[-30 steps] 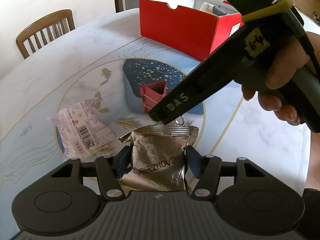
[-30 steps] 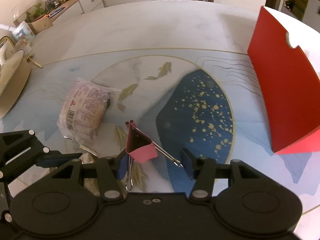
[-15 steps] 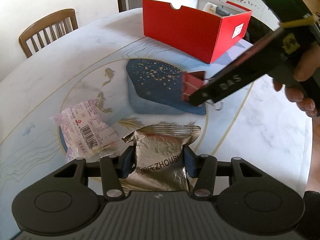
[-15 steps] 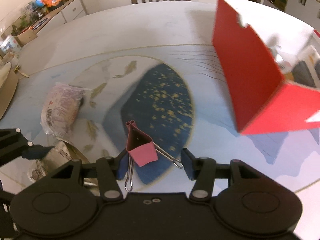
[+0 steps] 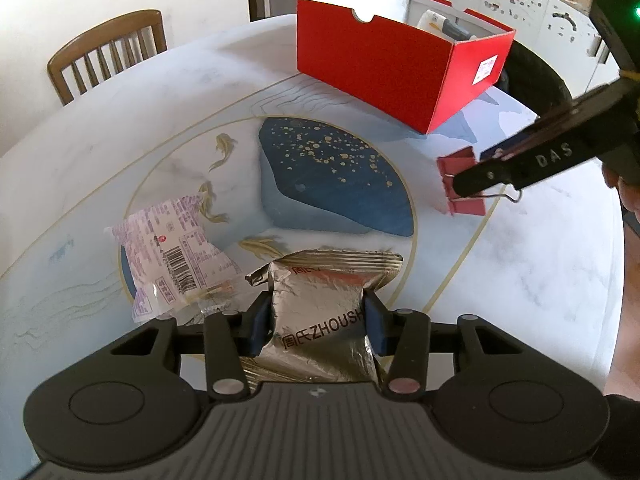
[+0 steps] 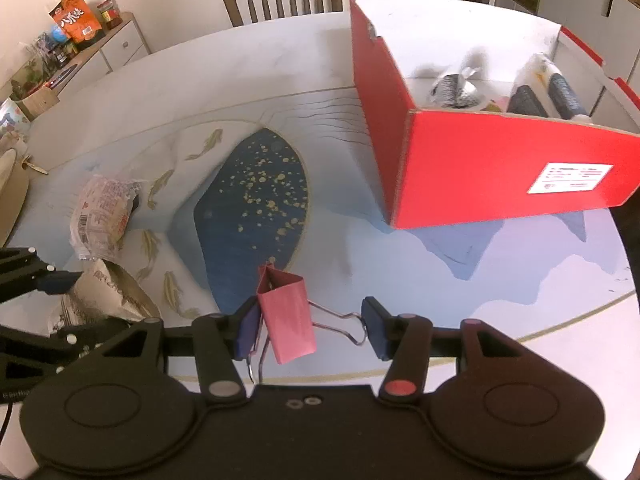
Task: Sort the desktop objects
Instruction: 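Carry the silver packet and the pink clip with both grippers over the red box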
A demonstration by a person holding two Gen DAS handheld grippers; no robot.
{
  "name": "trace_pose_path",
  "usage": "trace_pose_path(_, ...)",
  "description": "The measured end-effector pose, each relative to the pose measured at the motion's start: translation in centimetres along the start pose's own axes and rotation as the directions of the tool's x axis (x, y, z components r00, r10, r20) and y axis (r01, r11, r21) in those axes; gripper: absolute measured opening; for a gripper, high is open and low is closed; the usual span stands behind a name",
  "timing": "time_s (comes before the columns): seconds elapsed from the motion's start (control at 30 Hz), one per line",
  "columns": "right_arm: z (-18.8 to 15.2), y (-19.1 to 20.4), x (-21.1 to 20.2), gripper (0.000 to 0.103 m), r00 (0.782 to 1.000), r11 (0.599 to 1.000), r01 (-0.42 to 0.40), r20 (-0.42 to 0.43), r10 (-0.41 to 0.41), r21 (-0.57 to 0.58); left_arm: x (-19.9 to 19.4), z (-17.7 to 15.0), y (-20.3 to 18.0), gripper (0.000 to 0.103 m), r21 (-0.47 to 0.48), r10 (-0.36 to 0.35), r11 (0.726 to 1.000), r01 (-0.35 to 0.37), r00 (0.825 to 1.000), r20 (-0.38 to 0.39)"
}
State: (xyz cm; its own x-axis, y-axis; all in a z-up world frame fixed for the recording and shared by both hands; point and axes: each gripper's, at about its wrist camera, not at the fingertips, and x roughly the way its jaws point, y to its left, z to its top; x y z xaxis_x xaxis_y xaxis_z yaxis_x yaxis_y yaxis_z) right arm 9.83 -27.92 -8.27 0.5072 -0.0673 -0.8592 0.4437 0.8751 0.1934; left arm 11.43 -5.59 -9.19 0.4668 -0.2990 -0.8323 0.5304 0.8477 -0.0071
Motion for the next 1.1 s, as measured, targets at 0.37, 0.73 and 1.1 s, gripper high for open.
trace_pose_path(0.37,-0.6,-2.5,-2.6,0.054,1.0,1.0,-0.024,0.014,0.024,0.017,-1.2,1.4,0.1,0.046,-0.1,-0.004,0.995,0.006,1.0,0.016)
trace_pose_path(0.73,0.2,-5.7,-6.8,0.054,0.998,0.999,-0.046,0.053,0.045,0.025,-2.9,5.3,-2.4,0.046,-0.136,-0.047,0.989,0.057,0.996,0.073)
trace_pose_path(1.1,3.6,-11.2,-10.1,0.054,0.991,0.998,-0.057,0.124,0.055,0.018,-2.1,11.8,-7.8,0.046,-0.117,-0.096,0.987,0.112,0.987,0.132)
